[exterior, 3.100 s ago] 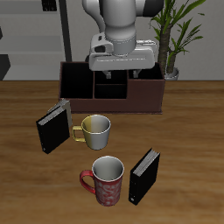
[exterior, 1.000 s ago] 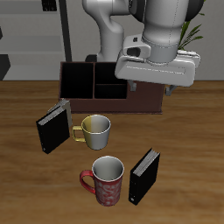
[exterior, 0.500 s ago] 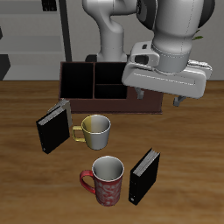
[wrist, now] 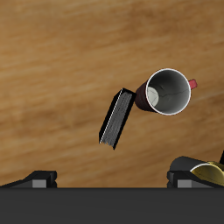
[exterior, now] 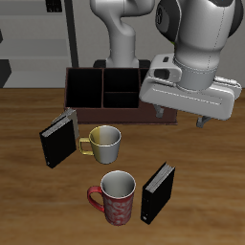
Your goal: Place the left black book into the back desk caddy's left compartment
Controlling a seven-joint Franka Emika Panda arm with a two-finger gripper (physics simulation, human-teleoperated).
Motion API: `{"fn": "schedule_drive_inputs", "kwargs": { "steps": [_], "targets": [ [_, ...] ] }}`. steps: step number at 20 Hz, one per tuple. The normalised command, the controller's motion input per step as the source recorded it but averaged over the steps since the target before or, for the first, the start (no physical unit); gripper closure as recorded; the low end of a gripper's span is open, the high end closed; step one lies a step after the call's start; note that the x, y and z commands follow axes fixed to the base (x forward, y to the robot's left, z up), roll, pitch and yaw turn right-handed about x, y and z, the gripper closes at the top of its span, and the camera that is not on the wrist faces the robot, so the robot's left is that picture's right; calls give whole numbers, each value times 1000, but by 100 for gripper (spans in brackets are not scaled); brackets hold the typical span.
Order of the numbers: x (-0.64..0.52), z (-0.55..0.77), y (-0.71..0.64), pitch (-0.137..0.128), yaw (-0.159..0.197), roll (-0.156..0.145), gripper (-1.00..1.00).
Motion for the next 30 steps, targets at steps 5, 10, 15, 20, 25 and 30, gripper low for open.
{"fn": "schedule_drive_inputs", "kwargs": {
  "steps": [5,10,15,20,25,30],
  "targets": [
    [166,-248,-105,-18,-23,11,-100],
    [27,-141,-74,-40,-36,-12,-100],
    [69,-254,-134,-20,-50,-5,-100],
    [99,-205,-54,5,-40,-3,-100],
    [74,-175,-107,10,-31,-15,-100],
    [72,-269,-47,25,-49,-1,-100]
  ]
}}
